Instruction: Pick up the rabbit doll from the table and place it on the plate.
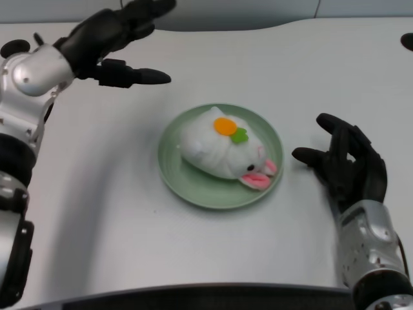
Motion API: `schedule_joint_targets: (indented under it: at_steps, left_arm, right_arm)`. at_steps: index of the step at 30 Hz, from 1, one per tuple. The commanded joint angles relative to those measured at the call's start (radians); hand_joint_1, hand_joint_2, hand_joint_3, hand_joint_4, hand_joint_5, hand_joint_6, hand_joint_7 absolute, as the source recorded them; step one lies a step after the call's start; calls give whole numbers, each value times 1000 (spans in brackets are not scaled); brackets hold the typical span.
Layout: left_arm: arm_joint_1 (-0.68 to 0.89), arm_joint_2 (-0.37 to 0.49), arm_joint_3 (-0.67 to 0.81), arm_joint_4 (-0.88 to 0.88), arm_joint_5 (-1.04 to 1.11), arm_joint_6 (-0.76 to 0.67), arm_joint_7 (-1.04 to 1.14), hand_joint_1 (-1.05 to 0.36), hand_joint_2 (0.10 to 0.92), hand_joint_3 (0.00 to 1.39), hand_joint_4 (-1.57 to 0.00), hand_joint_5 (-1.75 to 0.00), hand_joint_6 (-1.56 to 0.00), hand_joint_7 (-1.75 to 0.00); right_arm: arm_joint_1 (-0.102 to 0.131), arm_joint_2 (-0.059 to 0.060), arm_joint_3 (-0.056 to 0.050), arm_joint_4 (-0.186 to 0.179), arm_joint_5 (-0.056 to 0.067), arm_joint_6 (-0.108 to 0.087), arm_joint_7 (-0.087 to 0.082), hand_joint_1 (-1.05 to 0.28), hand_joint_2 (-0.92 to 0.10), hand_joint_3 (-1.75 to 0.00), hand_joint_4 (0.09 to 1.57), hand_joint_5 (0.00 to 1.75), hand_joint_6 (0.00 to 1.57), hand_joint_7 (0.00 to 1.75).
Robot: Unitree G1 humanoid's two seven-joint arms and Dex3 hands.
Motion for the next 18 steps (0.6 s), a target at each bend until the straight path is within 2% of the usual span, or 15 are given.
schedule_joint_targets:
  at_steps: [1,3,7,12,15,18]
  left_arm:
    - [94,-6,66,-51,-75,9,14,-708,921,110,-186,-135,-142,-54]
    - [153,-20,100,-97,-112,25,38,-649,921,155,-234,-171,-181,-62]
    - [248,-29,132,-194,-148,81,50,-613,921,209,-278,-202,-213,-59]
    - [416,-61,193,-359,-235,159,68,-548,921,185,-343,-240,-301,-77]
    - [514,-102,246,-459,-346,254,53,-529,921,213,-365,-259,-349,-82]
    - [583,-120,274,-519,-408,327,43,-538,921,284,-376,-288,-365,-63]
  right_arm:
    - [17,7,7,-8,-5,12,-9,-404,-921,-527,643,1115,586,814]
    - [22,8,11,-18,-8,16,-14,-406,-921,-536,633,1114,577,814]
    - [20,7,11,-15,-6,16,-17,-412,-921,-533,639,1123,585,834]
    - [25,4,10,-16,0,14,1,-426,-921,-521,649,1141,587,861]
    - [27,8,10,-29,3,26,-6,-423,-921,-520,645,1145,581,871]
    - [31,10,14,-46,-3,38,-22,-413,-921,-527,645,1149,570,872]
